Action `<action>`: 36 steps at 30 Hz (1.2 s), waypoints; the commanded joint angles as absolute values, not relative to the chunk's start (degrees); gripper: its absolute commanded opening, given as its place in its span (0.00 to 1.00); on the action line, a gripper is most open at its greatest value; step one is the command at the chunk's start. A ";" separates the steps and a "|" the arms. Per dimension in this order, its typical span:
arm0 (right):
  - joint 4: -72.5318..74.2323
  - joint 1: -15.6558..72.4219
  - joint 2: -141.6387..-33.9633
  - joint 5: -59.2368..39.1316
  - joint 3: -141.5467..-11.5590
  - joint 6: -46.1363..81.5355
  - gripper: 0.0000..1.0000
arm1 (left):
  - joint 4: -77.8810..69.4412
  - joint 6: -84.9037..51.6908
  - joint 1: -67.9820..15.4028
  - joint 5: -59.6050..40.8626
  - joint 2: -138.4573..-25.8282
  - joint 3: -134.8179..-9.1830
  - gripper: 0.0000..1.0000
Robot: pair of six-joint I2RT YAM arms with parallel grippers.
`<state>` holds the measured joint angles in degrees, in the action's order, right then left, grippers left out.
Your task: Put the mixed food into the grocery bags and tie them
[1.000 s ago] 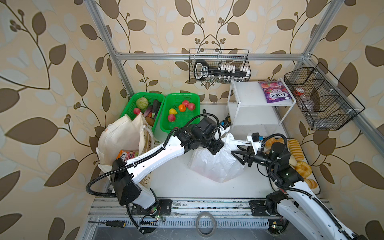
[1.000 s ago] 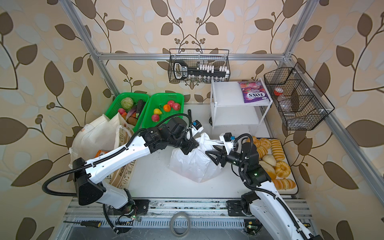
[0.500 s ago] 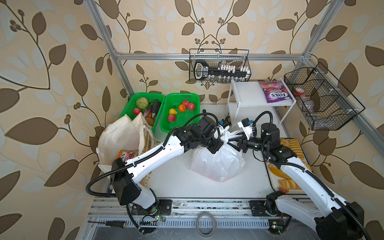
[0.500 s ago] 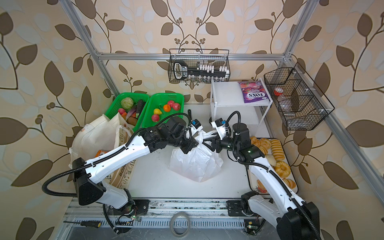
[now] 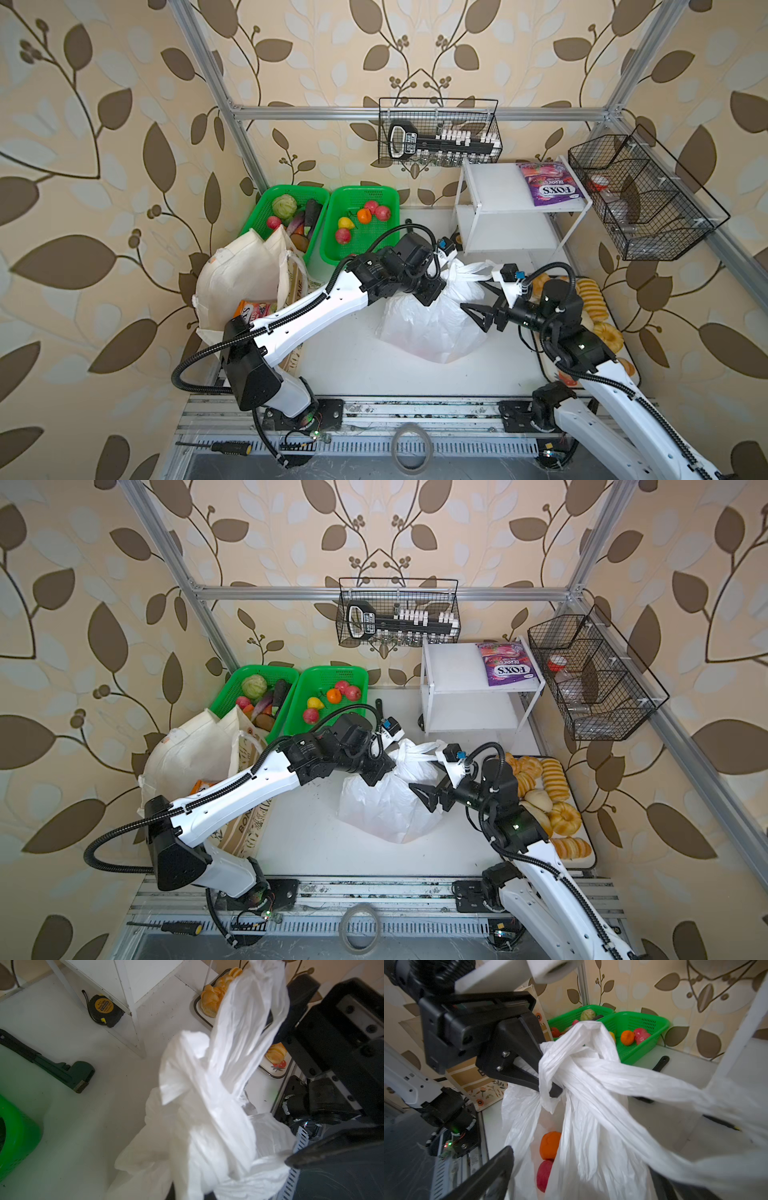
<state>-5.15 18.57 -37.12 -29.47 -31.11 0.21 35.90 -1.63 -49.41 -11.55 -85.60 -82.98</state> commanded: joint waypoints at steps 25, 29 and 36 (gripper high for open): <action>17.32 13.49 -53.78 -47.33 -29.89 9.91 0.43 | 33.76 -1.58 -49.04 -15.60 -83.37 -83.10 0.00; 15.15 13.51 -51.75 -46.36 -29.60 9.91 0.14 | 33.58 -2.26 -49.04 -13.89 -83.66 -83.36 0.03; 10.99 13.48 -46.58 -46.06 -29.65 11.18 0.00 | 33.58 -3.15 -49.04 -12.27 -85.16 -84.74 0.08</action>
